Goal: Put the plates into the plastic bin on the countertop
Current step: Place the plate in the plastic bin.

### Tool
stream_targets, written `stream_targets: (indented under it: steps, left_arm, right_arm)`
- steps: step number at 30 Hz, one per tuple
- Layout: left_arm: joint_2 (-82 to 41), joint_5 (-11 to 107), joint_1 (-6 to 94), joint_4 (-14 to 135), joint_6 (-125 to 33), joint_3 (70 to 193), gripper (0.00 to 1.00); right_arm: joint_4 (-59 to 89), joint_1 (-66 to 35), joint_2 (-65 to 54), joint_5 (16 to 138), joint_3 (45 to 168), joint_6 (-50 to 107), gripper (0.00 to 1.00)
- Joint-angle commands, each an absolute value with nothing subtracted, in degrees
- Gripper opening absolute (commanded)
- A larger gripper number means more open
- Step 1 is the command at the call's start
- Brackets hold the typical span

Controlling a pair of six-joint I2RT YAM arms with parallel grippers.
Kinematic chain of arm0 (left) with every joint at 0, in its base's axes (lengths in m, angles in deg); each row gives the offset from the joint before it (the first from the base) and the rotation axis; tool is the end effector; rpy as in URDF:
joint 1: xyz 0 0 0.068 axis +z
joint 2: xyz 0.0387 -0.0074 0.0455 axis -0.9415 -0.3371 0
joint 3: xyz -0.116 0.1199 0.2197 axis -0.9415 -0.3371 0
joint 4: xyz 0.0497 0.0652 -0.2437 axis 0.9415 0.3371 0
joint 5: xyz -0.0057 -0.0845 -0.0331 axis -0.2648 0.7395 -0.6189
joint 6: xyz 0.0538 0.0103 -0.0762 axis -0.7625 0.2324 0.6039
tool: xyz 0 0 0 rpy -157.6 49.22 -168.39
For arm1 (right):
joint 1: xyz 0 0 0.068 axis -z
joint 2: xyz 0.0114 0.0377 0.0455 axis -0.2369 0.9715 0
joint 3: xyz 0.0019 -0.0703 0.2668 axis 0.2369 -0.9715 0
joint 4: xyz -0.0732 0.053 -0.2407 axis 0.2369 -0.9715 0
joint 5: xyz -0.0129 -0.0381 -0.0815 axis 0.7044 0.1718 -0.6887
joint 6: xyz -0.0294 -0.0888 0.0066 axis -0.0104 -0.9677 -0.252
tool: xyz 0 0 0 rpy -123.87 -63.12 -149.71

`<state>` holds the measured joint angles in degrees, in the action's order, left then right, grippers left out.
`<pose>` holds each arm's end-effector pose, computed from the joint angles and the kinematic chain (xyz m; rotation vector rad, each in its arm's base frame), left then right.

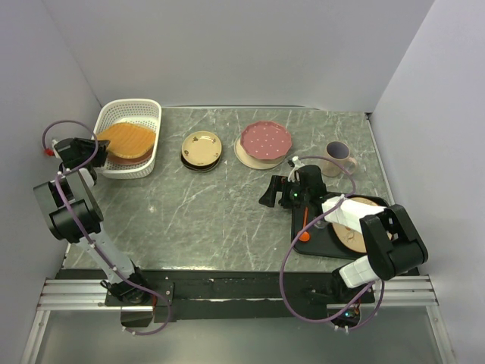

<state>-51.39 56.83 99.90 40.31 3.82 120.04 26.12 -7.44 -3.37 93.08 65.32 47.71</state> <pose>0.4033 0.2006 0.1774 -1.2898 1.5530 -0.6481 0.2777 0.1435 0.1421 -0.1346 2.3330 0.8874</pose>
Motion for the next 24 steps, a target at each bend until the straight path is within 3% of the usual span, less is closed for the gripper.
stream_targets:
  steps: [1, 8, 19, 24]
  left_arm:
    - [-49.4, 54.6, 100.4, 40.0, 3.5, 120.1, 0.57]
    - [-46.7, 50.9, 100.5, 44.2, 1.7, 120.2, 0.71]
    - [-38.8, 35.3, 97.5, 52.6, -5.2, 121.0, 0.91]
    - [-37.3, 33.0, 94.6, 53.7, -7.9, 122.4, 0.95]
  right_arm:
    - [28.0, -7.8, -4.5, 92.8, 66.4, 47.6, 1.00]
    - [28.0, -7.8, -4.6, 93.0, 66.4, 47.7, 1.00]
    - [28.4, -7.8, -4.7, 93.4, 66.1, 47.9, 1.00]
    - [28.6, -7.8, -5.0, 93.5, 66.0, 48.0, 1.00]
